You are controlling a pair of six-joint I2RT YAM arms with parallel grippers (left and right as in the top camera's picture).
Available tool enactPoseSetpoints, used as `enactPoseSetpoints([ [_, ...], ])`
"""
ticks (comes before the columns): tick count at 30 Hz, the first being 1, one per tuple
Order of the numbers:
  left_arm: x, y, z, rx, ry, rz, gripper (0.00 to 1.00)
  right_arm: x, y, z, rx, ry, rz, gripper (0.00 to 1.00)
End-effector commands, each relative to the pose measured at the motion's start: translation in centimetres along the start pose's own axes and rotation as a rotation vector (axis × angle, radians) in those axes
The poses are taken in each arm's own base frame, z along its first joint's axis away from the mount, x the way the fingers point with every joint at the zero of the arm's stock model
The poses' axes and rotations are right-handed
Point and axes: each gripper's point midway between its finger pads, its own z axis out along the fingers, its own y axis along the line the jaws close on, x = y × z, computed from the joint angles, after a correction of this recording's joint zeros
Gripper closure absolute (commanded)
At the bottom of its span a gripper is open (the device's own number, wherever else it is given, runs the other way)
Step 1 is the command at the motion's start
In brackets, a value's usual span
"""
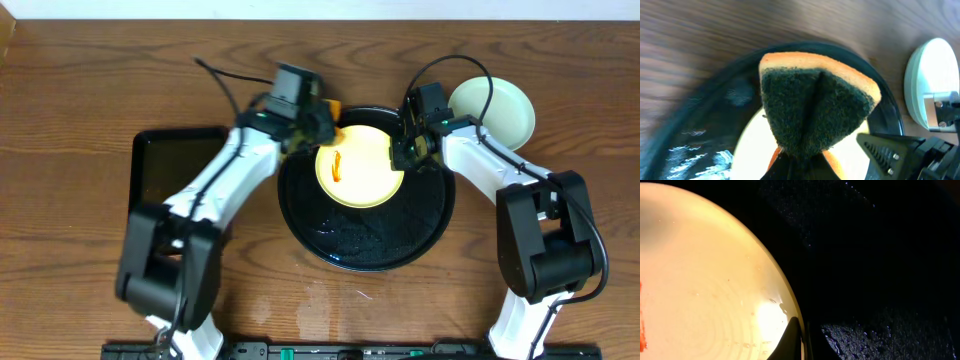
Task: Clean dirty plates on tray and stack at the side
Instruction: 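Scrub the yellow plate with the sponge in the left gripper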
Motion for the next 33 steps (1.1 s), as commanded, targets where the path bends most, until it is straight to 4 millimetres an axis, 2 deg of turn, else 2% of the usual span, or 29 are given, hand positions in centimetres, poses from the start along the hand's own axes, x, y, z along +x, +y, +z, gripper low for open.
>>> enactPoseSetpoints([
  [1,1.6,-1.6,1.1,0.023,0.026,-0.054,0.92,0.5,-1.1,1.0,0.078,0.011,0.046,0.99],
  [8,3.3,-3.5,2.7,0.050,0.046,-0.116,0.93,0.5,-1.1,1.0,0.078,0.009,0.072,0.99],
  [15,7.1,-3.0,5.8,-0.011,0.138,-0.267,0.92,0.8,-1.1,1.0,0.082,0.020,0.081,0.99],
  [20,8.0,-2.1,6.8,-0.044,0.159,-0.268,0.93,0.8,-1.2,1.0,0.082,0.019,0.081,0.99],
  [23,8.1,0.0,6.7,-0.138,0.141,-0.306,0.92,0.8,-1.1,1.0,0.082,0.020,0.081,0.99],
  [25,8.6,2.3,6.3,-0.233,0.139,-0.407,0.92,1.0,-1.1,1.0,0.079,0.027,0.082,0.99],
  [27,8.5,3.7,6.2,-0.259,0.137,-0.440,0.92,1.3,-1.1,1.0,0.080,0.039,0.083,0.99],
  [33,5.6,7.6,5.3,-0.319,0.087,-0.383,0.93,1.7,-1.6,0.9,0.089,0.058,0.090,0.99],
])
